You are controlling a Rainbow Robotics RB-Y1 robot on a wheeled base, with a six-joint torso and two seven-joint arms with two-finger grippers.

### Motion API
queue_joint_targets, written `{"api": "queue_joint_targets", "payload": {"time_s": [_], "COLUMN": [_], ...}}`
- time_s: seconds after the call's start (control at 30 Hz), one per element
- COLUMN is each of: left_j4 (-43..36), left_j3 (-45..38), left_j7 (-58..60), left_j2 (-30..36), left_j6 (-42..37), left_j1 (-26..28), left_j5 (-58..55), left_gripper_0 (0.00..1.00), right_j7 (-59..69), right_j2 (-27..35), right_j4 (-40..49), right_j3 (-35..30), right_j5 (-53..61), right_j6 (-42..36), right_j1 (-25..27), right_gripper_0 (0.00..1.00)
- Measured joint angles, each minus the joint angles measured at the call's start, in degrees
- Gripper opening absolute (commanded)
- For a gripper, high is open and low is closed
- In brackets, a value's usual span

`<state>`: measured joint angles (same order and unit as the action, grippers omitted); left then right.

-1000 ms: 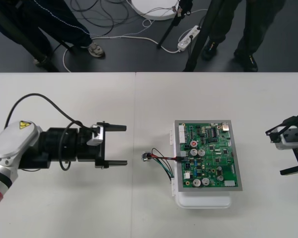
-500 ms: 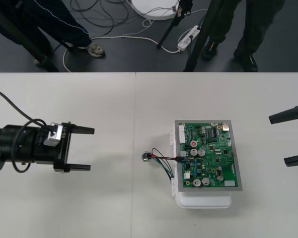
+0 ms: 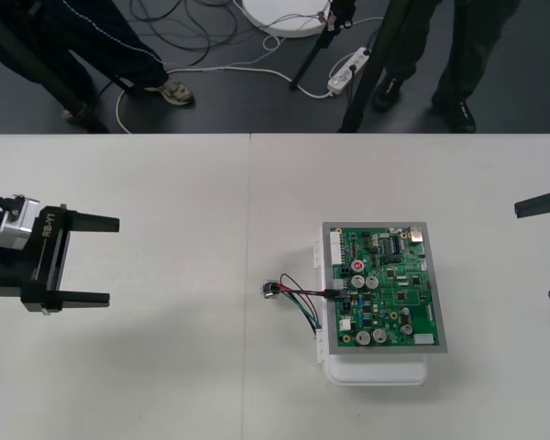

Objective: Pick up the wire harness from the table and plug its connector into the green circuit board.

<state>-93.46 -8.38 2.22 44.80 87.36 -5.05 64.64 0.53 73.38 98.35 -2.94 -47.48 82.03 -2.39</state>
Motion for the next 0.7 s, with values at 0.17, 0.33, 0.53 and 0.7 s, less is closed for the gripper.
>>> {"api": "queue_joint_targets", "payload": {"time_s": [0.17,0.33,0.53,0.7], "left_j4": [-4.3,-6.6,-7.5,-7.5], "left_j3": [-1.5,-2.7,-3.4,-3.5], "left_j7": [2.8,11.5,15.1,15.1], "left_j2": [4.1,8.5,13.3,15.5], "left_j6": [0.1,0.2,0.2,0.3], "left_j1": [1.6,2.7,3.4,3.4], "left_j5": [-3.2,-7.0,-11.1,-13.0], "left_gripper_0": [1.0,1.0,1.0,1.0], "right_j7": [0.0,0.2,7.2,8.6], "right_j2": [-0.3,-4.3,-10.7,-11.9], "right_j4": [1.4,3.6,7.2,7.6], "right_j3": [0.0,-2.5,-7.5,-7.9], "right_j5": [-2.1,-9.4,-13.4,-13.4], "right_j6": [0.0,2.5,4.4,5.1], "right_j1": [2.0,2.1,2.1,1.9], "right_gripper_0": [1.0,1.0,1.0,1.0]}}
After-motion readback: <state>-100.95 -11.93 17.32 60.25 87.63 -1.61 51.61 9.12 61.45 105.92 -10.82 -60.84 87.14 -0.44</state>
